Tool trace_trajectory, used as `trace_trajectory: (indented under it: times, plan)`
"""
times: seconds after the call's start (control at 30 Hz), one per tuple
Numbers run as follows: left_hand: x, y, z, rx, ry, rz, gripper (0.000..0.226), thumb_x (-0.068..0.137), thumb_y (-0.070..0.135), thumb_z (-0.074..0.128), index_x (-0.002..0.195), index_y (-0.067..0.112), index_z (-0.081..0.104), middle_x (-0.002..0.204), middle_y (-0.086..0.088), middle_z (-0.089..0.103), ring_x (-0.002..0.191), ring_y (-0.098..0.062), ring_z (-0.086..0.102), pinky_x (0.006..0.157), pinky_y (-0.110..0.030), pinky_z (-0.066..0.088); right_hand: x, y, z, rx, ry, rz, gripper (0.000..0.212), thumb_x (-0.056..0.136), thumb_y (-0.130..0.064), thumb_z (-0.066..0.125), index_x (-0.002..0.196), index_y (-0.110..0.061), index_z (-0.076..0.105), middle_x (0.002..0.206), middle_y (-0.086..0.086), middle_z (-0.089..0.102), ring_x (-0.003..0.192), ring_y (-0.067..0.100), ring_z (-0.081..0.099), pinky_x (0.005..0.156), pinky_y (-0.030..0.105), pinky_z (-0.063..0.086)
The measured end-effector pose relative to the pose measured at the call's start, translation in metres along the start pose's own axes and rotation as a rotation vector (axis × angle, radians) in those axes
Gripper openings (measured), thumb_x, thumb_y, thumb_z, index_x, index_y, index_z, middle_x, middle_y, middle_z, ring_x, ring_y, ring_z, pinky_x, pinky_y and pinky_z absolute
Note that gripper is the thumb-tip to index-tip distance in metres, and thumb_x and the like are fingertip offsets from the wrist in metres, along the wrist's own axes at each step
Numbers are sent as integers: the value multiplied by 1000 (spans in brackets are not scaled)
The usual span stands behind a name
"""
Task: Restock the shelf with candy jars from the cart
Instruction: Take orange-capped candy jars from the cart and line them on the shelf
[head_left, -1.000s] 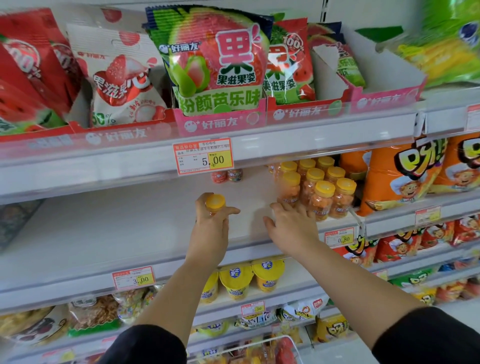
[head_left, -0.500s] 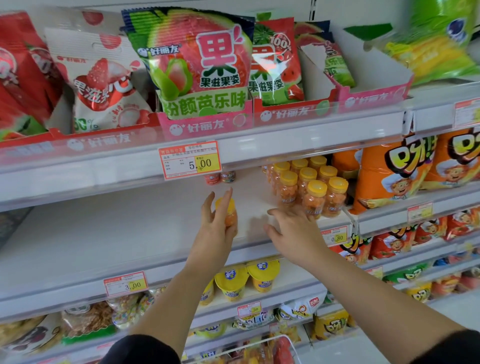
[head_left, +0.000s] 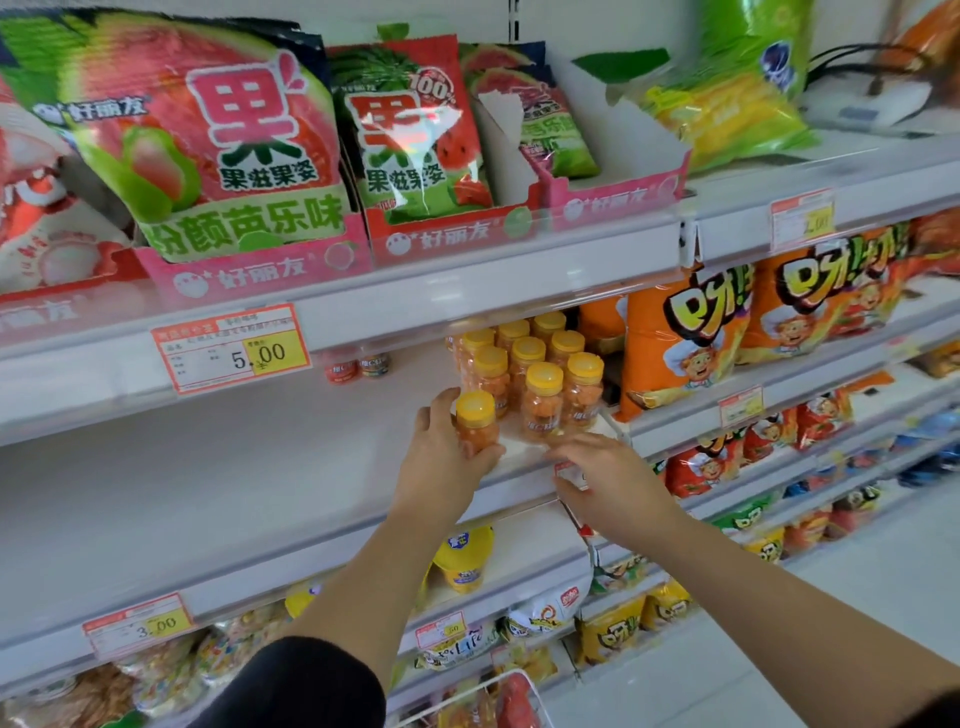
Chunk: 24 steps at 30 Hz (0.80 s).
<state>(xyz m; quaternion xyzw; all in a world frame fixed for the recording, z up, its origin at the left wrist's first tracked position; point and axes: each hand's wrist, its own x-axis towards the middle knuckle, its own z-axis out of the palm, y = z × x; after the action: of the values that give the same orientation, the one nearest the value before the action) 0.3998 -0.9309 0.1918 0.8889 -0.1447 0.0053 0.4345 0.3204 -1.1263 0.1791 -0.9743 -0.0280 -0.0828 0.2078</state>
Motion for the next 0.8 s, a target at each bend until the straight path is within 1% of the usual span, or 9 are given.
trace_trajectory:
  times: [0.07, 0.13, 0.2, 0.27, 0.33, 0.43, 0.5, 0.6, 0.8]
  plan:
    - [2, 2, 3, 18, -36, 8, 75, 80, 28, 79, 144, 25, 39, 132, -3, 47, 112, -23, 56, 92, -34, 47, 2, 1, -4, 19, -14, -10, 27, 90, -24, 63, 115, -19, 70, 119, -5, 66, 109, 17, 61, 91, 37, 50]
    - [5, 0, 3, 51, -67, 3, 72, 81, 28, 78, 143, 22, 40, 129, -5, 52, 115, -23, 54, 90, -29, 44, 2, 3, -6, 30, -32, -12, 29, 91, -25, 64, 119, -20, 68, 125, -7, 64, 114, 14, 58, 95, 31, 48]
    - [9, 0, 1, 72, -68, -22, 67, 82, 32, 77, 139, 21, 44, 125, -4, 56, 110, -22, 57, 86, -30, 45, 1, 4, -7, 38, -58, -14, 32, 92, -27, 63, 123, -22, 66, 132, -9, 60, 121, 11, 54, 98, 25, 43]
    - [12, 2, 4, 66, -52, -50, 64, 80, 35, 79, 134, 20, 48, 121, -2, 58, 105, -20, 59, 84, -32, 48, 1, 6, -6, 43, -66, -26, 32, 92, -27, 63, 124, -22, 65, 135, -10, 57, 123, 10, 52, 95, 18, 38]
    - [13, 7, 12, 52, -32, -55, 64, 77, 33, 81, 131, 18, 49, 119, -2, 58, 102, -20, 60, 84, -36, 51, 0, 7, -5, 40, -64, -37, 32, 92, -28, 63, 124, -23, 66, 137, -11, 56, 124, 9, 51, 93, 14, 35]
    - [13, 13, 25, 33, 14, -48, 66, 76, 28, 83, 131, 17, 48, 120, -3, 57, 102, -21, 59, 86, -38, 52, -1, 7, -7, 30, -75, -62, 32, 92, -29, 63, 124, -23, 66, 141, -12, 52, 127, 8, 49, 99, 20, 39]
    - [11, 14, 29, 13, 50, -50, 65, 77, 24, 82, 132, 16, 48, 121, -4, 55, 98, -17, 56, 83, -32, 48, -3, 7, -8, 23, -96, -63, 33, 93, -30, 62, 126, -23, 65, 144, -13, 48, 130, 7, 45, 101, 25, 41]
    - [12, 15, 30, 8, 76, -53, 64, 79, 21, 81, 134, 16, 47, 124, -5, 54, 95, -13, 51, 81, -29, 43, -3, 6, -10, 8, -112, -66, 34, 94, -31, 61, 127, -24, 63, 147, -14, 45, 132, 7, 43, 101, 25, 41]
    - [13, 16, 31, -25, 73, -56, 67, 81, 24, 80, 137, 18, 43, 129, -3, 55, 102, -16, 56, 85, -31, 48, -2, 7, -8, -8, -106, -86, 34, 94, -30, 61, 128, -24, 63, 150, -16, 41, 134, 8, 42, 100, 26, 41]
